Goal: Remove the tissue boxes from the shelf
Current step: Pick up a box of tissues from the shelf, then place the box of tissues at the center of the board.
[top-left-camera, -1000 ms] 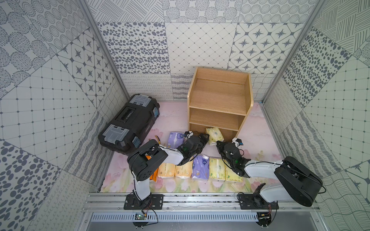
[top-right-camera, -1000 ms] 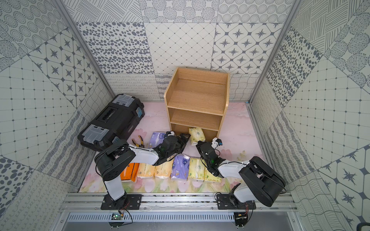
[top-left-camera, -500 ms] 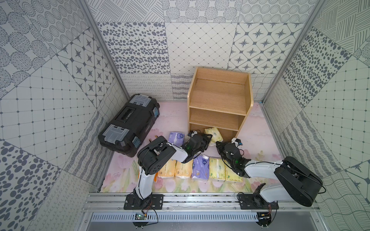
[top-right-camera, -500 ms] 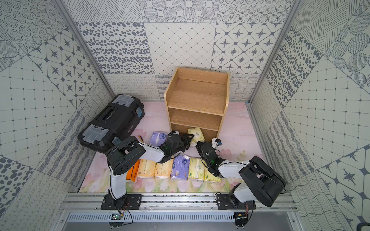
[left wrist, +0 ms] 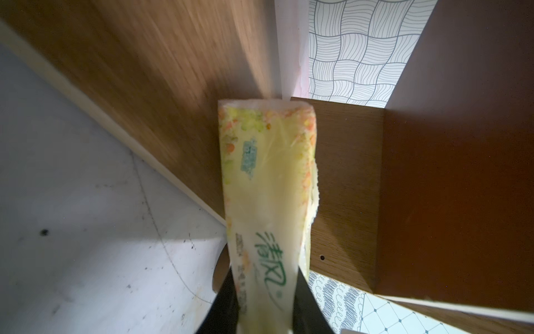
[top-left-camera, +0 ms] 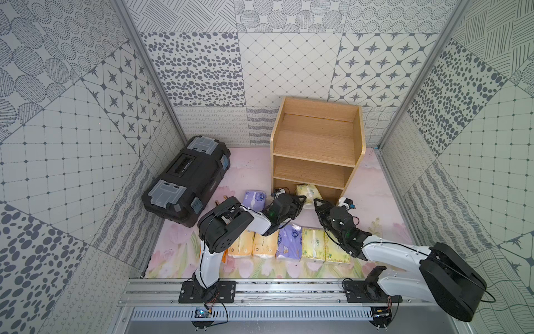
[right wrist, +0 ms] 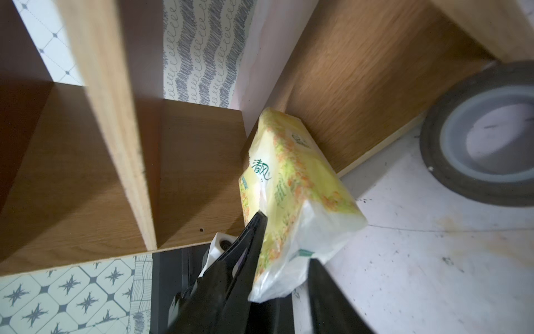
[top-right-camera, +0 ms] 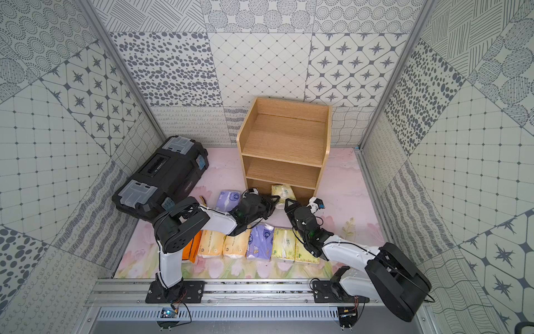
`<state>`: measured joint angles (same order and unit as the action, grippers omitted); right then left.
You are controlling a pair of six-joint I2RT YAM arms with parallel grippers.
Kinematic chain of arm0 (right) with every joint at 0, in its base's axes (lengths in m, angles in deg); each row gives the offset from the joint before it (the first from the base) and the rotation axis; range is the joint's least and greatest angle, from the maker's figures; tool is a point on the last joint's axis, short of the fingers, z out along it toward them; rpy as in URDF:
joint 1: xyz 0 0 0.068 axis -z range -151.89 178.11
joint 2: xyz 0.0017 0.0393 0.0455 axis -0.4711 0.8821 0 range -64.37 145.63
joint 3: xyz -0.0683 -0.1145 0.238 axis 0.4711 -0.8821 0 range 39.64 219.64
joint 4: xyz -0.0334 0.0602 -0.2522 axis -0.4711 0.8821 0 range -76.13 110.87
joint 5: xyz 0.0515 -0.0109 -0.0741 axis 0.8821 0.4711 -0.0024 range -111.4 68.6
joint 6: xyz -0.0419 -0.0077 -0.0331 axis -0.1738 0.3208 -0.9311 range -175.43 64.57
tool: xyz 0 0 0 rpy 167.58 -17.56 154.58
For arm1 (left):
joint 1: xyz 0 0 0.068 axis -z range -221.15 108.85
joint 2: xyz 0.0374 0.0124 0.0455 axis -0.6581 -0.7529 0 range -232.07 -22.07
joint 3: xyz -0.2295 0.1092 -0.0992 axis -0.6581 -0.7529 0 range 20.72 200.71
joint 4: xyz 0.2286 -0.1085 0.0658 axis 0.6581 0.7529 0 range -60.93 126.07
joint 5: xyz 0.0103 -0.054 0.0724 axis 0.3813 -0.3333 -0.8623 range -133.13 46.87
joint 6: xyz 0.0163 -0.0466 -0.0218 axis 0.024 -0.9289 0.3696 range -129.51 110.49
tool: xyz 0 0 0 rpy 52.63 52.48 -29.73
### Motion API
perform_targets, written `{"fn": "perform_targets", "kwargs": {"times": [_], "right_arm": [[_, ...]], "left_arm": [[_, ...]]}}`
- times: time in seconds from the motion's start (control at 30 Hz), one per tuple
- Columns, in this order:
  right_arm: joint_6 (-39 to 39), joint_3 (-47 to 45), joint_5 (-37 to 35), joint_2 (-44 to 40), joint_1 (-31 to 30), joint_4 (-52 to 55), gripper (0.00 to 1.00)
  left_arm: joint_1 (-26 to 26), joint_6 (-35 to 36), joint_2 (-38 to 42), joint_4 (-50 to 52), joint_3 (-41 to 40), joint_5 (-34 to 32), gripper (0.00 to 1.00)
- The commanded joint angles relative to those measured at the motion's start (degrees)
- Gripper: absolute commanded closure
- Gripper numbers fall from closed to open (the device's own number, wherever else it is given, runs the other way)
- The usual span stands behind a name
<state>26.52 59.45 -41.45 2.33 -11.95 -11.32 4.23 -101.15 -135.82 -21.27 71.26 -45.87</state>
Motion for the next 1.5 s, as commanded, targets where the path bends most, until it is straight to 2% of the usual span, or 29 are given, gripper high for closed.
{"fn": "perform_targets", "kwargs": {"times": [0.0,0.3,0.5,0.7,0.87,1.03,1.27,1.47], "right_arm": [[-4.0,-0.2,-1.4,-6.7,0.1,8.1,0.38],[-16.9,3.1,1.5,-30.2,0.0,32.3,0.33],[-22.1,4.8,3.1,-38.6,0.1,40.0,0.32],[-22.1,4.9,6.2,-38.9,0.0,40.6,0.32],[-21.8,4.8,7.2,-38.4,0.0,40.4,0.32],[-21.8,4.6,8.0,-37.2,0.0,39.4,0.33],[-21.6,3.7,9.0,-35.2,0.1,37.8,0.33],[-22.4,3.4,8.8,-34.7,0.0,37.5,0.33]], "left_arm": [[0.4,2.1,3.0,-3.3,-1.7,0.0,0.78],[3.9,6.7,11.4,1.4,-6.6,-1.3,0.78],[4.1,14.8,17.0,5.7,-10.6,-1.5,0.79],[1.4,22.1,19.5,9.5,-13.8,1.7,0.82],[-0.8,29.9,23.3,14.3,-16.2,2.2,0.82],[-3.5,35.4,23.6,16.1,-17.3,2.8,0.83],[-6.4,35.3,18.3,12.2,-18.0,7.4,0.82],[-6.4,32.8,19.1,10.7,-22.1,9.7,0.82]]}}
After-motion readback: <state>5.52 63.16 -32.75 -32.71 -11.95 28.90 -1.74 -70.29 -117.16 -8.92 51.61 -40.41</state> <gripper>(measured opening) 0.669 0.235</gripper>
